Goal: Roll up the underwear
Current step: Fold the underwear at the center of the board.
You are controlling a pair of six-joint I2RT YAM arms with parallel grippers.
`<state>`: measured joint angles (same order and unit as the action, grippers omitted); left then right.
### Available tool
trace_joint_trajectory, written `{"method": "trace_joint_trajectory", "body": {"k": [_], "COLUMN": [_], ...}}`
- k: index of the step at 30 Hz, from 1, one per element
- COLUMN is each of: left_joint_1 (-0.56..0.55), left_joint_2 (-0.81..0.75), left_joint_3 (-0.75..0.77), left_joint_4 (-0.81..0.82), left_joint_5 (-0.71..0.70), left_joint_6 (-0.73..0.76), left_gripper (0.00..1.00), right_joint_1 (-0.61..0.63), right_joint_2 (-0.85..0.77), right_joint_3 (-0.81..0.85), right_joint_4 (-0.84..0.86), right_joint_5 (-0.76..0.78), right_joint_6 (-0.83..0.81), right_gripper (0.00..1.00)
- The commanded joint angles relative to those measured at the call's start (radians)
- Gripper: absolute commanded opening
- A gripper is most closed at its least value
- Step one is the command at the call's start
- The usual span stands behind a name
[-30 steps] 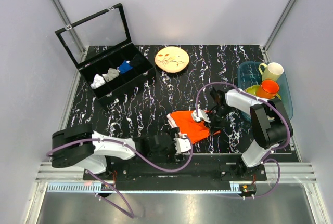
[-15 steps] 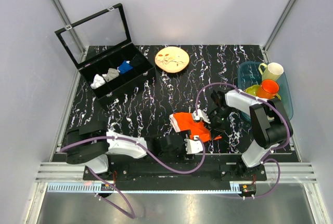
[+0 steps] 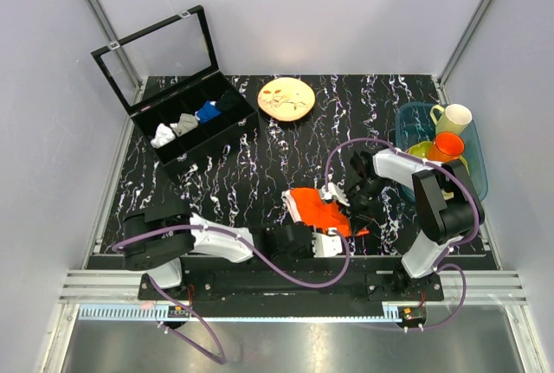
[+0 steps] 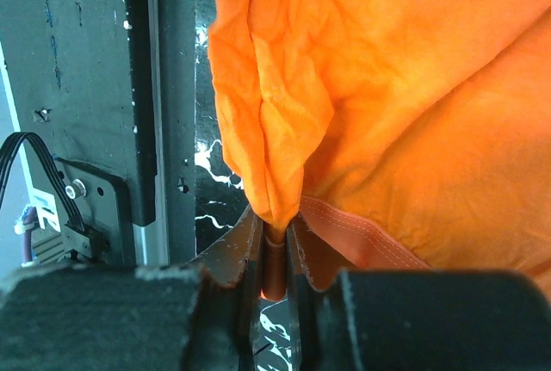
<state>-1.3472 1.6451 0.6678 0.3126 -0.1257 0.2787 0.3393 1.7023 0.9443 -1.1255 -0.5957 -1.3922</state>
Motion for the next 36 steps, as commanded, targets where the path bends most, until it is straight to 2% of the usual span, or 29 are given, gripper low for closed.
{"method": "trace_joint_trajectory", "body": {"k": [1, 7, 11, 21, 28, 36], "left_joint_1": [-0.003, 0.02, 0.098, 0.253, 0.345, 0.413], "left_joint_2": [0.009, -0.033, -0.062, -0.033, 0.016, 0.056], "left_joint_3": [0.036, 0.049, 0.082, 0.191, 0.253, 0.328], "left_joint_4": [-0.023, -0.084, -0.167, -0.305, -0.366, -0.426], "left_joint_5": [-0.02, 0.027, 0.254, 0.664, 0.782, 0.831], "left_joint_6": [0.01, -0.009, -0.076, -0.173, -0.182, -0.144], "left_gripper": [0.2, 0.1, 0.09, 0.07, 0.06, 0.06], "right_joint_1": [-0.002, -0.016, -0.025, -0.042, -0.078, -0.121], "right_joint_2": [-0.006, -0.015, -0.035, -0.056, -0.067, -0.078], "right_joint_3": [0.028, 0.031, 0.033, 0.028, 0.036, 0.077], "right_joint_4": [-0.048, -0.072, -0.089, -0.135, -0.122, -0.112], "right_joint_5": [-0.039, -0.064, -0.081, -0.118, -0.102, -0.082], "right_joint_6": [0.002, -0.002, -0.005, -0.01, 0.005, 0.036], "right_gripper": [0.17, 0.16, 0.16, 0.16, 0.16, 0.18]}}
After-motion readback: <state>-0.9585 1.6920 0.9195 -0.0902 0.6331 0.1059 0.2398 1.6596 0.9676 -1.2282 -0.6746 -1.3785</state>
